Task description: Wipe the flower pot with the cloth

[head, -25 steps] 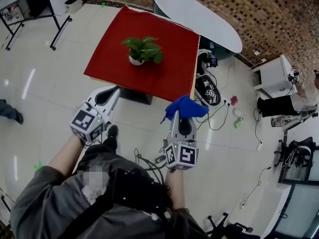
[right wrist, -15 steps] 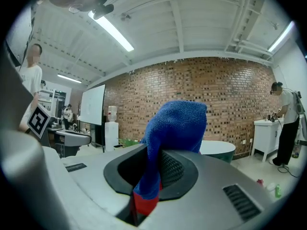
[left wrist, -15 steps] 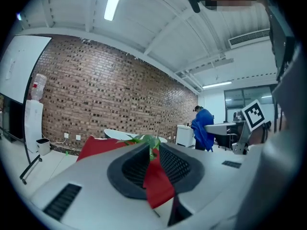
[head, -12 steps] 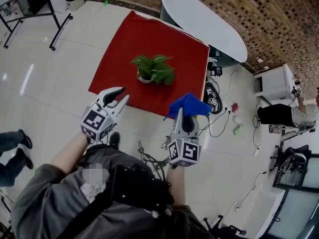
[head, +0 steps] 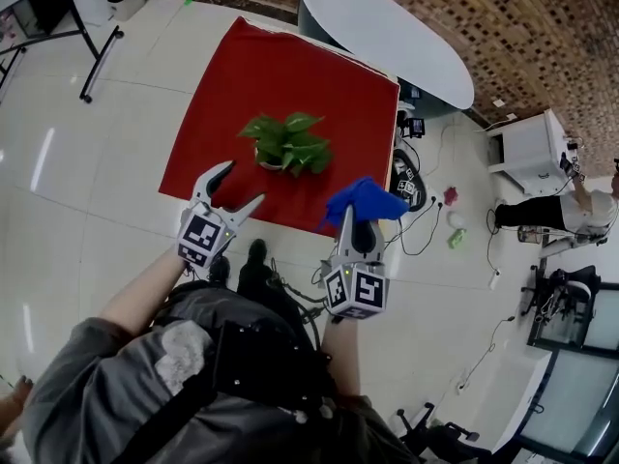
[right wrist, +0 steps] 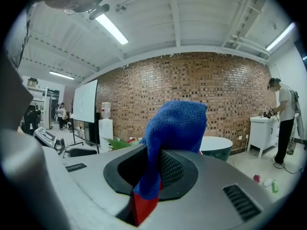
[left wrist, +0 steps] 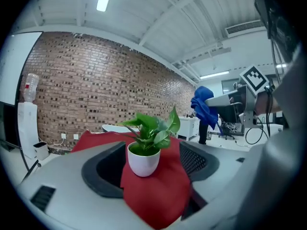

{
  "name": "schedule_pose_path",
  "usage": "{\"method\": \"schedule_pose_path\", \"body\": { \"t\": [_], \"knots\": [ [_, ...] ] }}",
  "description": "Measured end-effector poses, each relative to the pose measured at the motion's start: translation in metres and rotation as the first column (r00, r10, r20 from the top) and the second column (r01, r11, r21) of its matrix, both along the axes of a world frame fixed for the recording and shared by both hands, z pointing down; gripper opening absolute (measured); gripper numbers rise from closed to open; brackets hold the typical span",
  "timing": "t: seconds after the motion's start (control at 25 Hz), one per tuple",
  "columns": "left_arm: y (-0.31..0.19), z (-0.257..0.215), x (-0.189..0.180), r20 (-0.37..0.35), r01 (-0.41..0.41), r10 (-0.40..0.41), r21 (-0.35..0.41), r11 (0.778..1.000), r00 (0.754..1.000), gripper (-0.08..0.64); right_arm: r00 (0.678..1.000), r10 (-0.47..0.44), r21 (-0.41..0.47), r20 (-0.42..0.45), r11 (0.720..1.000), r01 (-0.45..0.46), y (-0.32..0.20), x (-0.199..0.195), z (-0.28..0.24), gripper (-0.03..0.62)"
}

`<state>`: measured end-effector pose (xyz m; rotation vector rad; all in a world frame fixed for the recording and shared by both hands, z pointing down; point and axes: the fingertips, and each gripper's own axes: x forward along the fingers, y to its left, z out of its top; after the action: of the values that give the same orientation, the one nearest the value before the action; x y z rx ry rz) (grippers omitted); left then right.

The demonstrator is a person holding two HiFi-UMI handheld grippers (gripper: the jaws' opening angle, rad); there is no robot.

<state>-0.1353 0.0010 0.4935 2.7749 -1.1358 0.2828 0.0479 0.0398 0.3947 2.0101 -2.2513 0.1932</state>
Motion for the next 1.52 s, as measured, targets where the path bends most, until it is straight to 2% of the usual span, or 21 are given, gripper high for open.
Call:
{"method": "schedule_pose_path", "body": {
  "t": [0.16,0.32,0.56,0.76,0.92,1.08,1.32,1.4,1.52],
  "knots": [
    [-0.016,0.012,0.026,0.047,-0.016,0.014,0.049,0.999,0.999,0.378,1.0,-0.005,-0.012,0.005,1.0,0.005,-0.019,0.023,0.006,0.069],
    [-0.037,0.034,0.038,0.058,0.03,-0.031,0.005,1.0,0.998,0.434,0.999,-0.049,-0.03,-0.005,0.998,0.049,-0.045,0.036,0.016,0.069],
    [-0.072,0.059,0.069,0.113,0.058,-0.054,-0.036,0.998,0.992,0.457,0.997,-0.08,-0.064,0.007,0.995,0.08,-0.089,0.07,0.031,0.069],
    [-0.103,0.069,0.082,0.143,0.127,-0.123,-0.013,0.992,0.982,0.471,0.995,-0.099,-0.094,0.018,0.99,0.1,-0.117,0.093,0.05,0.069],
    [-0.119,0.076,0.101,0.172,0.149,-0.144,-0.016,0.989,0.974,0.471,0.991,-0.131,-0.116,0.019,0.984,0.132,-0.137,0.107,0.06,0.069],
    [-0.128,0.08,0.106,0.209,0.176,-0.177,0.022,0.984,0.962,0.469,0.984,-0.18,-0.139,0.021,0.974,0.181,-0.152,0.111,0.076,0.069],
    [-0.132,0.085,0.111,0.219,0.163,-0.165,0.029,0.986,0.962,0.466,0.955,-0.297,-0.18,0.021,0.938,0.296,-0.172,0.112,0.109,0.069],
    [-0.135,0.087,0.112,0.22,0.139,-0.142,0.029,0.99,0.965,0.466,0.933,-0.359,-0.183,0.027,0.916,0.358,-0.183,0.107,0.12,0.069],
    [-0.136,0.088,0.109,0.226,0.09,-0.092,0.02,0.996,0.97,0.464,0.884,-0.464,-0.187,0.054,0.865,0.465,-0.198,0.089,0.134,0.069]
  ]
}}
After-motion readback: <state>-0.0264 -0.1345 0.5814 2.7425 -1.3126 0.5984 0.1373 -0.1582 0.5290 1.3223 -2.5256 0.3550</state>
